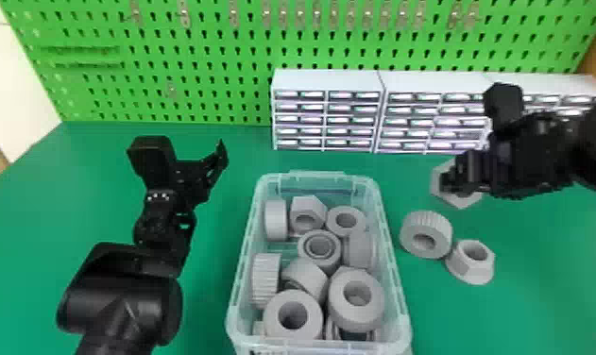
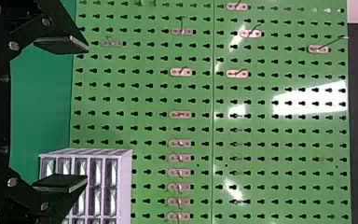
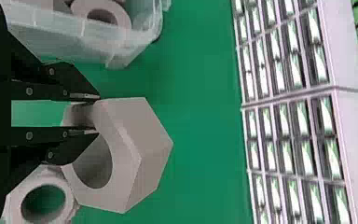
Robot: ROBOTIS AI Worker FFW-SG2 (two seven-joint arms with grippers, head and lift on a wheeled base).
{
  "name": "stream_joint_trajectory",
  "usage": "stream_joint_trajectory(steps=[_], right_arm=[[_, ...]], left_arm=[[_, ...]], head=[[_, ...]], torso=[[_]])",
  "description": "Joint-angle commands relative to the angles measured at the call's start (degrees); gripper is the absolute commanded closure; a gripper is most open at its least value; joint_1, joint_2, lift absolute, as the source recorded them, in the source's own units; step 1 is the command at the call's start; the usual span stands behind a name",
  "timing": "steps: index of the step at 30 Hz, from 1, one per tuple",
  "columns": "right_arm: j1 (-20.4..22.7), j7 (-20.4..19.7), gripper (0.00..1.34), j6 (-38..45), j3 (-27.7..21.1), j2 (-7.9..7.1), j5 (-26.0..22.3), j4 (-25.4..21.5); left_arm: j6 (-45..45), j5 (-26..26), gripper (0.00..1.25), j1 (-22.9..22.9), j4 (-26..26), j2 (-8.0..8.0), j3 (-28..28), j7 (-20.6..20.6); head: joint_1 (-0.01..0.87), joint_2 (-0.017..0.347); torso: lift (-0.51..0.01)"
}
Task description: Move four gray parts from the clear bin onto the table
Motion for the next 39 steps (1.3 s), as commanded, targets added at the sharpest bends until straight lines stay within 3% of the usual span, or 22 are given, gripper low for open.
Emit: stream_joint_trajectory(steps=[1,15,39], right_arm=[[0.94,0.00,1.01,0.00,-2.58,-0.41,0.37,0.08],[1.82,0.00,1.01,1.93,-6.63,-1.55,3.19,0.96],[6.48,0.00,1.01,2.28,-17.35,-2.08,13.65,5.45]], left_arm=[[-0.04,0.02,0.28,0.00,0.00,0.00,-0.24,0.25],[-0.66,0.02,0.28,-0.18,0.00,-0.09,-0.32,0.34],[-1.19,0.02,0.28,0.09,0.00,-0.09,0.56,0.43]], head=[[0.693,0.072],[0.693,0.072],[0.693,0.072]], torso=[[-0.052],[-0.052],[-0.052]])
